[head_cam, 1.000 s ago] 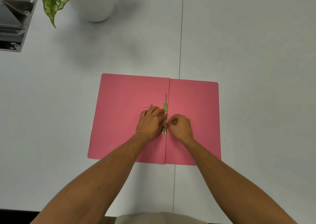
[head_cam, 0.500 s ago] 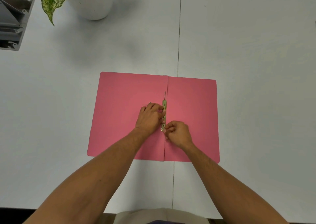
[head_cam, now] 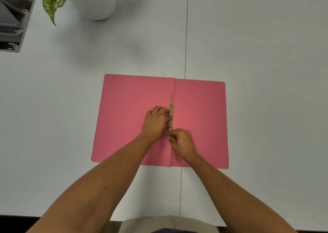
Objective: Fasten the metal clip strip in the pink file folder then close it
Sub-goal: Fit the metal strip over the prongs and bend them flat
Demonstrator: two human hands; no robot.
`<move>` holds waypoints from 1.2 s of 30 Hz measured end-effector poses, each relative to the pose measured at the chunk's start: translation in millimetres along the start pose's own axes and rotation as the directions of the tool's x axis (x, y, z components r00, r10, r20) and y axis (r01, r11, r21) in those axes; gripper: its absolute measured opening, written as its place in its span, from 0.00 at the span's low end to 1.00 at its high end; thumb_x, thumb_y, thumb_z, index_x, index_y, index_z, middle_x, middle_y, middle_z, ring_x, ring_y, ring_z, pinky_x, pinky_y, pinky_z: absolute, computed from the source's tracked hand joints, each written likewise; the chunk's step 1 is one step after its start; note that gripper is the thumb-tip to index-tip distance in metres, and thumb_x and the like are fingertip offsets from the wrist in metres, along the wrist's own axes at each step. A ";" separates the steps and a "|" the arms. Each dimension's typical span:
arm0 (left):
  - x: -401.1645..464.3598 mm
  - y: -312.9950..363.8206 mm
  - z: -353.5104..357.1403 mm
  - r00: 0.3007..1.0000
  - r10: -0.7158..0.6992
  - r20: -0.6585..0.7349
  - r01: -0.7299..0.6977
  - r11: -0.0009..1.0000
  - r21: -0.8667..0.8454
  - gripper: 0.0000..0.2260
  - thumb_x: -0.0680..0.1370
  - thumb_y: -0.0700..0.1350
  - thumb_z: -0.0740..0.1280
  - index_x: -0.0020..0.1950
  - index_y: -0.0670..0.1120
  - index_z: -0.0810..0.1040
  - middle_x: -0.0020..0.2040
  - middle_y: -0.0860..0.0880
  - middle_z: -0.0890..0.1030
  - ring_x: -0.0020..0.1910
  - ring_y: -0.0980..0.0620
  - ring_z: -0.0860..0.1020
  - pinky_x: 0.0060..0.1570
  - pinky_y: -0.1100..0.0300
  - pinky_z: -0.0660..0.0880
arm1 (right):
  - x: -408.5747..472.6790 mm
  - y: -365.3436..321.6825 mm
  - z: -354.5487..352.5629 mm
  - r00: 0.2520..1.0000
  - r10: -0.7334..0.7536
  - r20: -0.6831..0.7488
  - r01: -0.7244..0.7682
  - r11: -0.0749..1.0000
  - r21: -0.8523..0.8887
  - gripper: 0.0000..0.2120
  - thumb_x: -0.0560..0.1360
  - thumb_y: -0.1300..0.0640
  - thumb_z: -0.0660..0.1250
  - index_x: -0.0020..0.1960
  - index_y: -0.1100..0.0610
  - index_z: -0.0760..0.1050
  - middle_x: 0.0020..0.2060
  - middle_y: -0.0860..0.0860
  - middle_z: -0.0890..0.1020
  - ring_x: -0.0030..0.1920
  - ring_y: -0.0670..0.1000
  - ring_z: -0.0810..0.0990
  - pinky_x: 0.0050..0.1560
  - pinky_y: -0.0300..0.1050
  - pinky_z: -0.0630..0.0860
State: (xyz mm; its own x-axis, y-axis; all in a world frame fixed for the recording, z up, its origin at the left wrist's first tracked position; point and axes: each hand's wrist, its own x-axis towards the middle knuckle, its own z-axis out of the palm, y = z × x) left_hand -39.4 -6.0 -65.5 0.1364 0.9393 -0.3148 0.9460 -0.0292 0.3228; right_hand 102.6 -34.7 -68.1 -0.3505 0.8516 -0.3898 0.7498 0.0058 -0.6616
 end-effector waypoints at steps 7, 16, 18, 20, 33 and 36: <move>1.1 -1.3 -0.2 1.000 -0.004 0.001 0.004 1.000 -0.002 0.16 0.75 0.48 0.67 0.63 0.50 0.77 0.66 0.52 0.73 0.67 0.48 0.65 0.61 0.50 0.64 | -3.3 3.5 0.3 0.995 0.063 -0.080 -0.059 0.997 0.040 0.07 0.73 0.65 0.68 0.51 0.60 0.80 0.39 0.56 0.84 0.37 0.55 0.81 0.40 0.47 0.79; 0.3 -0.1 0.3 1.000 -0.001 -0.002 0.001 1.000 0.012 0.17 0.75 0.48 0.67 0.64 0.50 0.77 0.66 0.51 0.73 0.67 0.48 0.65 0.61 0.50 0.64 | -3.9 2.1 5.0 0.999 -0.010 -0.037 0.008 0.999 -0.043 0.07 0.74 0.67 0.66 0.47 0.62 0.83 0.38 0.58 0.80 0.37 0.55 0.76 0.39 0.49 0.75; 0.1 0.0 0.2 1.000 0.003 -0.003 -0.003 1.000 0.017 0.16 0.75 0.48 0.67 0.63 0.50 0.77 0.66 0.51 0.73 0.67 0.48 0.65 0.61 0.50 0.64 | -3.5 2.1 4.3 0.999 -0.034 -0.010 0.032 0.994 -0.101 0.07 0.74 0.67 0.65 0.45 0.63 0.82 0.37 0.58 0.78 0.36 0.57 0.76 0.38 0.53 0.76; 0.0 -0.1 -0.6 1.000 0.004 -0.002 -0.004 1.000 0.013 0.16 0.75 0.48 0.68 0.63 0.50 0.77 0.66 0.51 0.73 0.67 0.48 0.66 0.61 0.50 0.64 | -2.8 2.5 2.7 0.998 -0.058 0.015 0.060 0.981 -0.185 0.07 0.75 0.66 0.65 0.46 0.62 0.82 0.37 0.56 0.77 0.36 0.57 0.76 0.36 0.53 0.75; 1.3 -0.4 0.7 1.000 -0.002 0.004 0.002 1.000 0.029 0.16 0.75 0.48 0.67 0.63 0.51 0.78 0.66 0.52 0.73 0.67 0.48 0.66 0.60 0.50 0.65 | -0.5 1.3 -13.4 0.955 -0.236 0.181 0.293 0.848 -0.441 0.13 0.77 0.64 0.59 0.59 0.62 0.77 0.51 0.61 0.79 0.49 0.62 0.77 0.40 0.53 0.74; 1.2 -0.2 0.5 1.000 -0.003 0.005 0.003 1.000 0.027 0.16 0.75 0.48 0.67 0.62 0.50 0.78 0.66 0.52 0.73 0.67 0.48 0.66 0.61 0.50 0.65 | 1.3 0.5 -17.4 0.940 -0.241 0.240 0.331 0.815 -0.476 0.15 0.78 0.64 0.58 0.62 0.62 0.75 0.57 0.60 0.77 0.53 0.62 0.76 0.44 0.55 0.75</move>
State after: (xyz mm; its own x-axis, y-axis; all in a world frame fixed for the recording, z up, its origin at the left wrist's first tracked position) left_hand -39.2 -5.1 -66.3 0.1348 0.9377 -0.3202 0.9539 -0.0354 0.2979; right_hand 112.3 -24.5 -57.8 -0.6453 0.6735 -0.3605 0.7622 0.5357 -0.3635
